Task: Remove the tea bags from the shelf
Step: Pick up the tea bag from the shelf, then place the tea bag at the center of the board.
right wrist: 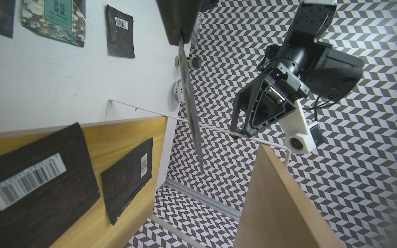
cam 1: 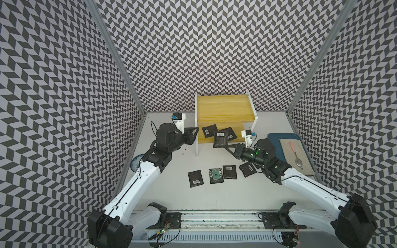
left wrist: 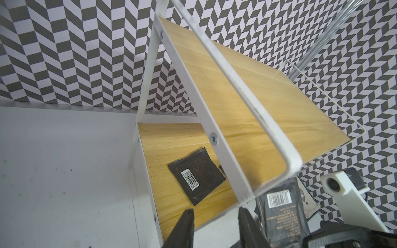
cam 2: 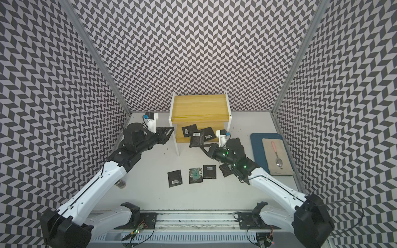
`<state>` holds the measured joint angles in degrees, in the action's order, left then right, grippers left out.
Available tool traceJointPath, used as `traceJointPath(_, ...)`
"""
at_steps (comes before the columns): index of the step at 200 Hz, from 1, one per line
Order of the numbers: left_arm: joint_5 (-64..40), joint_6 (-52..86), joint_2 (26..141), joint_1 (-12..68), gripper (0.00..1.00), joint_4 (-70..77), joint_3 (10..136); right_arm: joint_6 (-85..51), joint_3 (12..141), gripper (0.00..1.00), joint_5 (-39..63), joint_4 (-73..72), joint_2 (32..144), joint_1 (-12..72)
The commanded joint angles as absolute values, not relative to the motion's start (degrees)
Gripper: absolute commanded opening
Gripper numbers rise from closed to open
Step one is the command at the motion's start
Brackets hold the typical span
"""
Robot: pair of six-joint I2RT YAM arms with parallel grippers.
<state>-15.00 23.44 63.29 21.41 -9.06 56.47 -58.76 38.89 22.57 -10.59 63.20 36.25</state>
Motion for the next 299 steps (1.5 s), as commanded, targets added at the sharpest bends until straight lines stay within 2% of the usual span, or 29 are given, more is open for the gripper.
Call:
traceJointPath(1,-14.59,22.76,62.55,21.71,0.38,-8.94,57.39,-55.81,36.22,0.01,23.47,-5.89,59.53,36.21)
traceJointPath(62,-14.37,22.76,62.0,21.7,0.38,-9.44,57.05,-53.9,30.09,0.0,21.64,7.94,46.13,33.8)
traceJointPath(124,-14.36,21.2,61.82,21.71,0.37,-9.66,56.79,-49.45,24.95,0.0,25.02,27.32,36.58,22.82)
traceJointPath(176,-14.31,20.92,61.53,21.66,0.38,-9.93,57.05,-48.96,23.41,0.0,23.46,38.28,33.27,17.46)
traceJointPath(256,-14.14,20.76,61.71,21.67,0.38,-9.96,56.87,-48.55,20.16,0.0,25.1,47.11,28.87,16.8)
traceJointPath(299,-14.17,20.91,61.53,21.71,0.38,-9.94,56.61,-45.85,19.25,0.0,25.18,48.1,30.99,16.08)
